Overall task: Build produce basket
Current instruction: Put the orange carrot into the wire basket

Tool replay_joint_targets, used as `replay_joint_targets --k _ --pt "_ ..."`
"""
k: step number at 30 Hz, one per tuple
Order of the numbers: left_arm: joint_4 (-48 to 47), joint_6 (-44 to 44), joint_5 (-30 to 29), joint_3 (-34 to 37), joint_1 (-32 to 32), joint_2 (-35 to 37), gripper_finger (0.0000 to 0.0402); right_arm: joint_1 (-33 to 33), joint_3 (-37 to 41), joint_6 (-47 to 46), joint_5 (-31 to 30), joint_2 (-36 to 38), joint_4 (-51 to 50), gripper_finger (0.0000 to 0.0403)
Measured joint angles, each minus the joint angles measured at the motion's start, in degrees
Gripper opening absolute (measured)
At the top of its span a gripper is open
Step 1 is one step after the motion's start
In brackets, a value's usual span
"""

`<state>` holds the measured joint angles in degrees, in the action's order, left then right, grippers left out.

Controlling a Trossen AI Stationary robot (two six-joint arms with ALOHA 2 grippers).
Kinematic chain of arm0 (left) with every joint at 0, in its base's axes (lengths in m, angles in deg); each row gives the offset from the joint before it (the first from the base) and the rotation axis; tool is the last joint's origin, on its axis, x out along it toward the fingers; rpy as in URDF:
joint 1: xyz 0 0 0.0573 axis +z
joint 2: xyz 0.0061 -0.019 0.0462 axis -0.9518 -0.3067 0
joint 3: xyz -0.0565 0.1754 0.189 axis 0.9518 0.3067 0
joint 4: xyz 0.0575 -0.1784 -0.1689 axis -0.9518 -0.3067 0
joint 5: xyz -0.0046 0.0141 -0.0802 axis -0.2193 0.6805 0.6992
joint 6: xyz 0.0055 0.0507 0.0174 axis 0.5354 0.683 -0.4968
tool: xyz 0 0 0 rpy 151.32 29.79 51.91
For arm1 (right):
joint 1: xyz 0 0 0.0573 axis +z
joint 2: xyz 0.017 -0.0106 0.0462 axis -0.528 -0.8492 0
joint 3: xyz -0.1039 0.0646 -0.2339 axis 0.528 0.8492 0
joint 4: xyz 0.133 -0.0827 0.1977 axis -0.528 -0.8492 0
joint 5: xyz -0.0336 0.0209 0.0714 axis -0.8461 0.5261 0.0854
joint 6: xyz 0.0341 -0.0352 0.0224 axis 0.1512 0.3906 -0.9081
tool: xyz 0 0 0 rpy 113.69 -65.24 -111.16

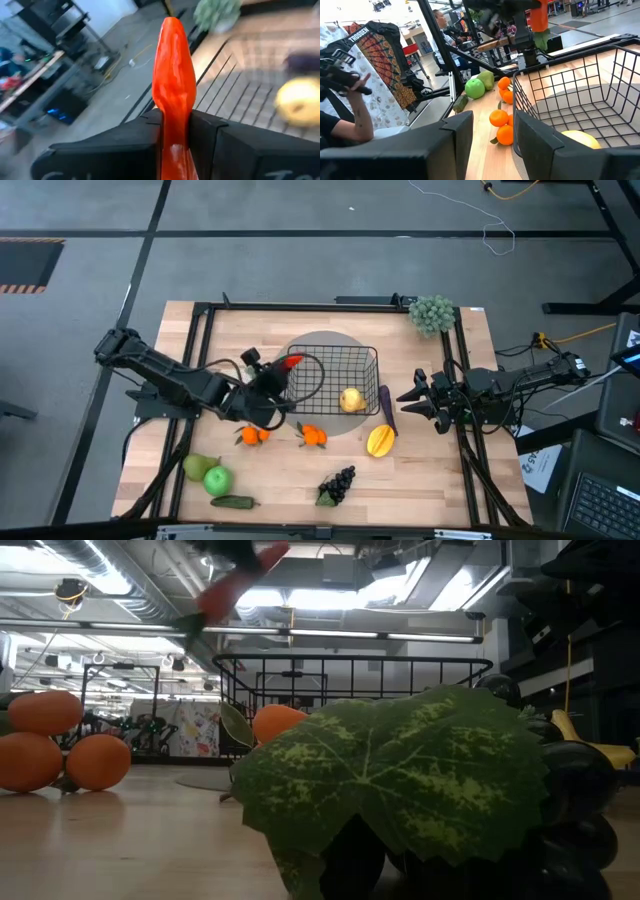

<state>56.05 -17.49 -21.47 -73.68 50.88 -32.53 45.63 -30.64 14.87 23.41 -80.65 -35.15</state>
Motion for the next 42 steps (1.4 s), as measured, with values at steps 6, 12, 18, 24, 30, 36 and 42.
replay_joint_targets --k 6,12,18,24,30,36,42 --pt "14.7 7.2 8.6 -0.1 1.3 -1.8 0.0037 0.0 0.0 0.1 0.0 0.0 0.0 0.0139" --pt "30.2 14.7 24.9 0.0 6.1 -4.5 0.0037 0.0 0.0 0.1 0.0 0.0 0.2 0.0139" --pt "30.0 14.6 30.1 0.0 11.4 -6.6 0.0037 0.0 0.0 0.0 0.0 0.0 0.2 0.0139" --pt "28.3 14.6 30.2 0.0 15.0 -9.1 0.0064 0.0 0.0 -0.1 0.0 0.0 0.1 0.0139" --pt "26.9 14.5 28.3 0.0 15.8 -9.5 0.0134 0.0 0.0 -0.1 0.0 0.0 0.0 0.0139" --pt "26.5 14.5 27.5 0.0 14.5 -9.5 0.0155 0.0 0.0 -0.1 0.0 0.0 0.0 0.0139" --pt "25.7 14.7 26.4 0.0 13.3 -9.5 0.0156 0.0 0.0 -0.1 0.0 0.0 0.0 0.0139"
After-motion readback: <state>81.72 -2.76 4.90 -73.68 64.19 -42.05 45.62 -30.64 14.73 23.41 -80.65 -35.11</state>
